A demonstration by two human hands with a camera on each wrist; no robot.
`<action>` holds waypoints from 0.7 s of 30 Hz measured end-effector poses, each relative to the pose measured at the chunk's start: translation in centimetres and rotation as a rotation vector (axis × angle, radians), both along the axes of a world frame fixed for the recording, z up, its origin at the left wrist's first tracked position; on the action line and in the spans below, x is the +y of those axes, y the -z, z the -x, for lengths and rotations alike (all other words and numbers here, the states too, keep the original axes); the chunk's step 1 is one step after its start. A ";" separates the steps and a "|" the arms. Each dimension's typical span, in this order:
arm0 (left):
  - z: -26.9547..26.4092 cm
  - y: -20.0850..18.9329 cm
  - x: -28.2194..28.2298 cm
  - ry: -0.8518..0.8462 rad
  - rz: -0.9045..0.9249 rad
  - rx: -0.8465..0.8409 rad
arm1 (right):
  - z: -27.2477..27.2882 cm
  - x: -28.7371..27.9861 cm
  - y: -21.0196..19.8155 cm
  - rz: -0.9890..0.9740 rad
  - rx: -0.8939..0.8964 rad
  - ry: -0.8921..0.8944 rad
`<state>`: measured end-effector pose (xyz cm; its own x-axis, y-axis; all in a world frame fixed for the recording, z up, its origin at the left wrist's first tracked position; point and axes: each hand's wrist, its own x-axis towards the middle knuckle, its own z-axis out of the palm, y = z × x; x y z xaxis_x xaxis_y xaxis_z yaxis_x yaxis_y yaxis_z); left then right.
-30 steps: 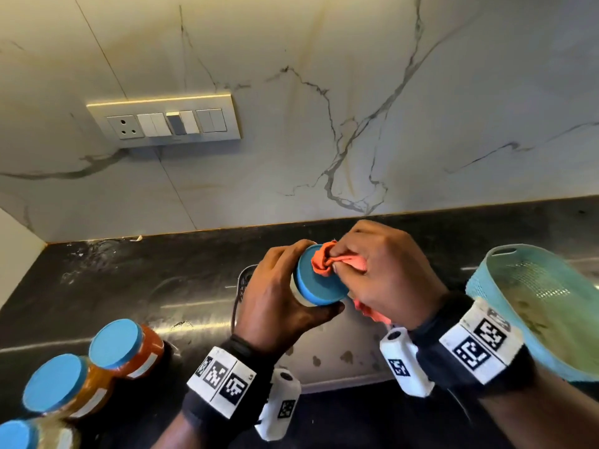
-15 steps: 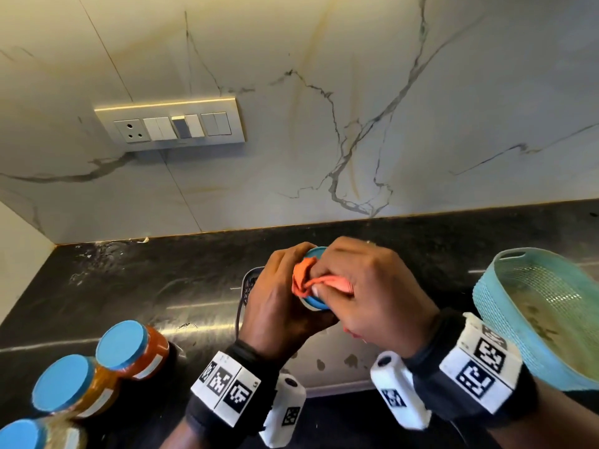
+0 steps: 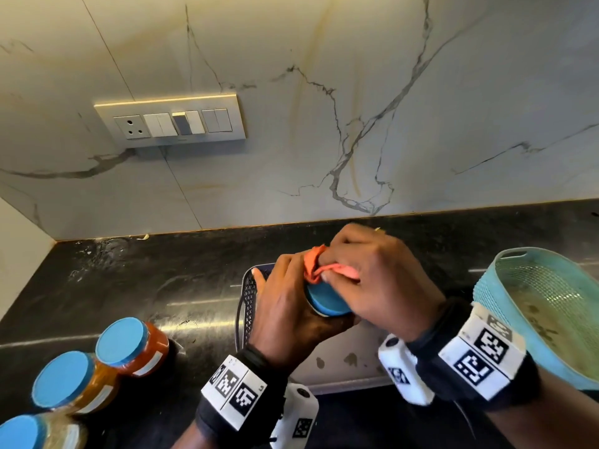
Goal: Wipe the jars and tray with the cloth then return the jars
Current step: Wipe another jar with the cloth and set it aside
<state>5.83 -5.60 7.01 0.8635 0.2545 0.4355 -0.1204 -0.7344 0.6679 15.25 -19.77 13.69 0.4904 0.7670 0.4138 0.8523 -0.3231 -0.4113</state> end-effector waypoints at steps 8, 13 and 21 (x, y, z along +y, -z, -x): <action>0.0 -0.1 0.0 -0.012 -0.066 -0.008 | 0.3 -0.6 -0.3 0.013 0.024 -0.020; 0.0 -0.8 -0.5 -0.037 -0.019 -0.003 | 0.1 -1.1 -0.2 -0.030 0.019 0.148; -0.2 -1.0 -0.7 -0.069 -0.104 -0.036 | 0.7 0.0 -1.4 -0.021 0.196 0.034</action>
<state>6.01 -6.25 8.01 0.8288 0.2649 0.4929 -0.0893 -0.8069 0.5839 14.52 -19.79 15.06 0.5889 0.7406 0.3236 0.7438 -0.3402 -0.5753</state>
